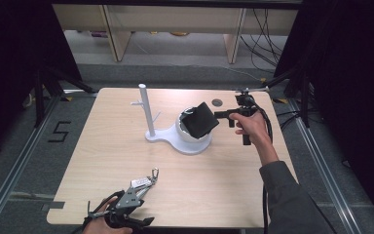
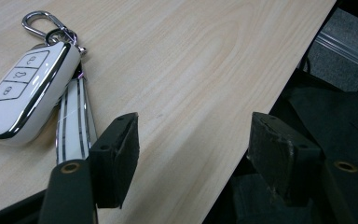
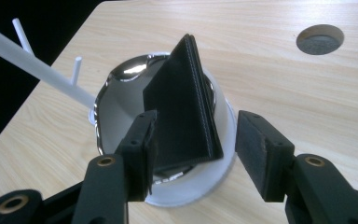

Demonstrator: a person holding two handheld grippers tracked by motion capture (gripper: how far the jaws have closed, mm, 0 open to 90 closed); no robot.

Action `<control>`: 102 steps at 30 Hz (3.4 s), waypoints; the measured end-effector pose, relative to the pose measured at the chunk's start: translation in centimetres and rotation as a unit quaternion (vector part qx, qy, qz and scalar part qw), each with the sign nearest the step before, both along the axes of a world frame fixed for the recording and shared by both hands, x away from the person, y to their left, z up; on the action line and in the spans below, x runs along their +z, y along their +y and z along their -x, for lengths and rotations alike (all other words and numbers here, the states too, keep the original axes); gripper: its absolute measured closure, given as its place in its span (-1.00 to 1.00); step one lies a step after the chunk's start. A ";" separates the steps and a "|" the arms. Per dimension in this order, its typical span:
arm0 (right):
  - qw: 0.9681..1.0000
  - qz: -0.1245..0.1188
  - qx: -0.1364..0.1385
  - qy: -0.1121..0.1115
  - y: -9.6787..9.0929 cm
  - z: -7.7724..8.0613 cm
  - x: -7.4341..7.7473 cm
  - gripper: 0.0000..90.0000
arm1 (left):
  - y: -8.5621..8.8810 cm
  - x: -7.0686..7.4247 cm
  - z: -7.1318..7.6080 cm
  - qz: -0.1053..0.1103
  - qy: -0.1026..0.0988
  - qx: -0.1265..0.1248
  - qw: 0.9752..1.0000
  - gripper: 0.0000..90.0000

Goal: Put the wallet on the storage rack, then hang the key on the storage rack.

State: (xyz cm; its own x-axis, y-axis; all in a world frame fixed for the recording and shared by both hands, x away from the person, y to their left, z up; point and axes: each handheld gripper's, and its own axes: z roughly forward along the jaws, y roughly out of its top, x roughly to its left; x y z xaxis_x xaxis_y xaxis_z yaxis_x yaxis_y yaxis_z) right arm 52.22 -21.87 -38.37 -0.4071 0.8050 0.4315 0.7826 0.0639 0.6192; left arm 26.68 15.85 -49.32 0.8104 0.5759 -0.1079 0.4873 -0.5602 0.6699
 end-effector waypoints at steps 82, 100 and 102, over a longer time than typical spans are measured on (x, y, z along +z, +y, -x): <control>0.990 0.103 0.092 -0.037 -1.9 19.5 -11.2 -0.51 | 2.9 1.6 -1.9 0.018 -0.057 0.090 0.994 -0.53; 0.987 0.110 0.106 -0.041 -2.0 19.4 -11.1 -0.49 | -0.2 2.6 -8.5 -0.038 -0.007 0.072 0.997 -0.37; 0.989 0.110 0.094 -0.044 -1.9 19.5 -11.2 -0.48 | -0.8 2.6 -9.1 -0.054 0.011 0.064 0.996 -0.33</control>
State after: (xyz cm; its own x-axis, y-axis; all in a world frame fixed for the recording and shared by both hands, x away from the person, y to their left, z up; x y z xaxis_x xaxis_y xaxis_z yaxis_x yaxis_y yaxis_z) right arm 32.74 -23.81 -49.54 -0.5862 0.7825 0.2100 0.6875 0.3434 0.6398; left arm 35.74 15.00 -46.73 0.7272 0.6841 -0.0563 0.5737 -0.5607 0.5971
